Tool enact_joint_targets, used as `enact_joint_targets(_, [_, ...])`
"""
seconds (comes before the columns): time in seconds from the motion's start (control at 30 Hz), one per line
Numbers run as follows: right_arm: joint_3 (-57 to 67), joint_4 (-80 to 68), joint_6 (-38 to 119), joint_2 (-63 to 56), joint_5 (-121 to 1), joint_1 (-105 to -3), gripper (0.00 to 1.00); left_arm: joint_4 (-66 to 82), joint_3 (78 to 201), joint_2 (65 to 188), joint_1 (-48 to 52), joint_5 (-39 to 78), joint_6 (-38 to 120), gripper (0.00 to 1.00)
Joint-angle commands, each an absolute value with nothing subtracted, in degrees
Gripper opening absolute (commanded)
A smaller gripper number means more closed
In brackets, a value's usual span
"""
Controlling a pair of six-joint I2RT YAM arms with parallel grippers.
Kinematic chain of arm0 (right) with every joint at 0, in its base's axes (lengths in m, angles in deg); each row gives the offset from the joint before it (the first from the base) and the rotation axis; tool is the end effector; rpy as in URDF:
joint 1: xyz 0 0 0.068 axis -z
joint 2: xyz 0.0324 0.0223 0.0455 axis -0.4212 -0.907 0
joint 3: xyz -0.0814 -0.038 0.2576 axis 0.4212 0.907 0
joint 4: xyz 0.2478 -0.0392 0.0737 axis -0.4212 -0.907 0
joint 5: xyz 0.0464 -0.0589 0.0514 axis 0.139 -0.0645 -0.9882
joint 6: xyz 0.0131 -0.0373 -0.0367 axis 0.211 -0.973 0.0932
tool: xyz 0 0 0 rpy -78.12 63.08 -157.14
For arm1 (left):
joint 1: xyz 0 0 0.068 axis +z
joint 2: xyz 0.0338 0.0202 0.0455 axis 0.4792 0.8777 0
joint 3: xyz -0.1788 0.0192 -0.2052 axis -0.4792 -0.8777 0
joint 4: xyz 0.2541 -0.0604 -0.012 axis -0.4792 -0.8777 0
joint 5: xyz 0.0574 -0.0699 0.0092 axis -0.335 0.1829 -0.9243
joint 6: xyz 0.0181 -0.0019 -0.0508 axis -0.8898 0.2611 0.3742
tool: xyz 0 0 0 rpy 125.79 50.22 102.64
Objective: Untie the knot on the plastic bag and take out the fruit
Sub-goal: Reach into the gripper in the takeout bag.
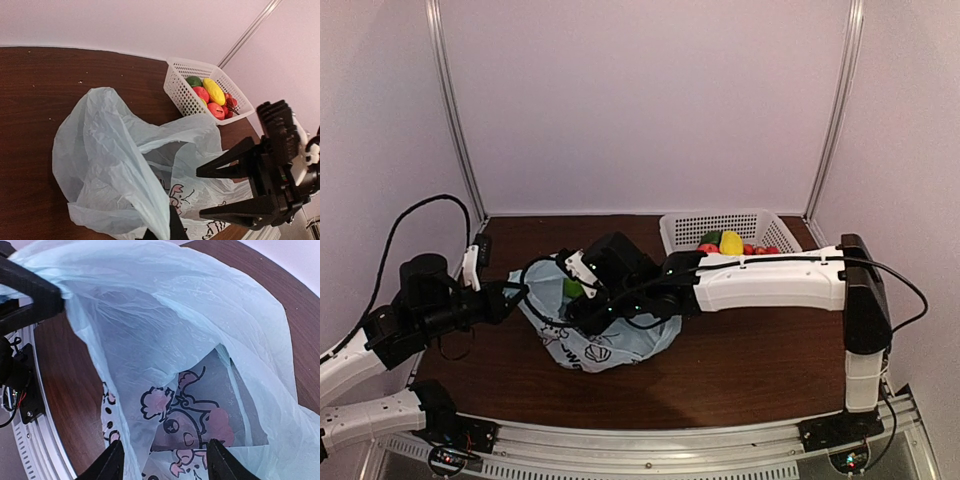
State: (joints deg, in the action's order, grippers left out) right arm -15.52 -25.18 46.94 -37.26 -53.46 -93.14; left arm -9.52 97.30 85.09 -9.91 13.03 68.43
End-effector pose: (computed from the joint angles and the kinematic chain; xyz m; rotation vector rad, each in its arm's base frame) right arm 0.1729 0.4345 0.2650 -1.0913 2.0883 0.7647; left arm 0.1192 -0.0963 0.2660 0.0115 2.0305 -0.9177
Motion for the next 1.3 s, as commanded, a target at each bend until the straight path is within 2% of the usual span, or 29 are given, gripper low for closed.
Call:
enact_joint_targets(0.0, [-16.5, -24.6, 48.5, -40.9, -52.3, -91.6, 0.57, -3.4, 98.9, 85.7, -9.5, 21.7, 63.7, 0.0])
enact_joint_targets(0.3, [-11.4, -19.3, 51.6, -43.0, -54.2, -88.7, 0.57, 3.9, 101.0, 87.6, -9.5, 31.7, 62.8, 0.0])
enact_joint_targets(0.5, [-2.2, -18.4, 52.7, -39.5, -52.8, -87.6, 0.57, 6.9, 101.5, 85.3, -9.6, 32.4, 64.3, 0.0])
enact_joint_targets(0.7, [4.5, -16.8, 53.0, -35.2, -53.3, -87.3, 0.58, -0.6, 101.2, 83.5, -9.5, 28.2, 64.3, 0.0])
enact_joint_targets(0.73, [4.9, -16.5, 53.2, -34.7, -53.5, -87.3, 0.58, -1.7, 101.2, 83.5, -9.5, 27.5, 64.3, 0.06])
enact_joint_targets(0.77, [5.0, -16.4, 53.5, -34.2, -53.7, -87.3, 0.58, -3.1, 101.4, 83.4, -9.5, 26.6, 64.3, 0.17])
enact_joint_targets(0.9, [5.3, -16.4, 53.9, -32.4, -52.8, -87.2, 0.58, -13.7, 105.4, 82.3, -9.5, 16.8, 64.7, 0.72])
enact_joint_targets(0.97, [5.3, -16.6, 53.9, -31.7, -52.8, -87.2, 0.59, -17.8, 107.7, 81.7, -9.5, 13.6, 64.8, 0.87])
enact_joint_targets(1.03, [5.3, -16.7, 53.8, -31.0, -52.8, -86.9, 0.59, -21.2, 110.3, 81.5, -9.5, 12.3, 64.7, 0.97])
enact_joint_targets(1.27, [5.2, -15.7, 53.8, -30.0, -53.5, -86.5, 0.6, -30.8, 118.7, 83.4, -9.4, 2.8, 64.0, 0.97])
